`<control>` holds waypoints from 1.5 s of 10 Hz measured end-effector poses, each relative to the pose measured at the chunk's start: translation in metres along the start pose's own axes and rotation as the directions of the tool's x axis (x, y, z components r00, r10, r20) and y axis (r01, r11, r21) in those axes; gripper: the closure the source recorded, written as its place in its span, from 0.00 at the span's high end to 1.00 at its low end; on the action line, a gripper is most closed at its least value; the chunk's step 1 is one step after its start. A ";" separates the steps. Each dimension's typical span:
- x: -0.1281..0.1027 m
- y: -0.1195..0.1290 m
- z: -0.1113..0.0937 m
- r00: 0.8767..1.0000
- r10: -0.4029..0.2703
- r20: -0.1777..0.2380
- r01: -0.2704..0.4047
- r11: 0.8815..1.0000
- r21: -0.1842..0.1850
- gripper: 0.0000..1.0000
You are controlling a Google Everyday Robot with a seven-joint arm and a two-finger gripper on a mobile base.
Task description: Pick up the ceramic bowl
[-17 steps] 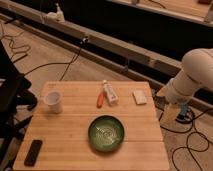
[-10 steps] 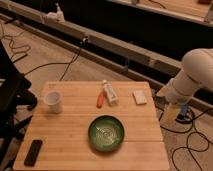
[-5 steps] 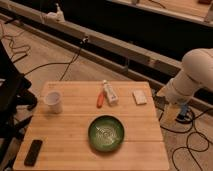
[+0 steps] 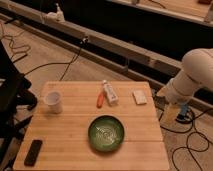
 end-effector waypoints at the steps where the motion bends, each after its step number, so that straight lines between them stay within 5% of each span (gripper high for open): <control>1: 0.000 0.000 0.000 1.000 0.000 0.000 0.000 1.000 0.000 0.80; 5: -0.001 -0.003 -0.002 1.000 -0.002 -0.007 0.002 1.000 0.004 0.80; 10: -0.041 -0.009 0.021 0.995 -0.082 -0.048 0.081 0.996 -0.023 0.80; 13: -0.087 -0.015 0.055 0.998 -0.070 0.008 0.070 0.998 -0.001 0.80; 15: -0.107 -0.026 0.070 0.999 -0.013 0.038 0.012 0.999 0.051 0.80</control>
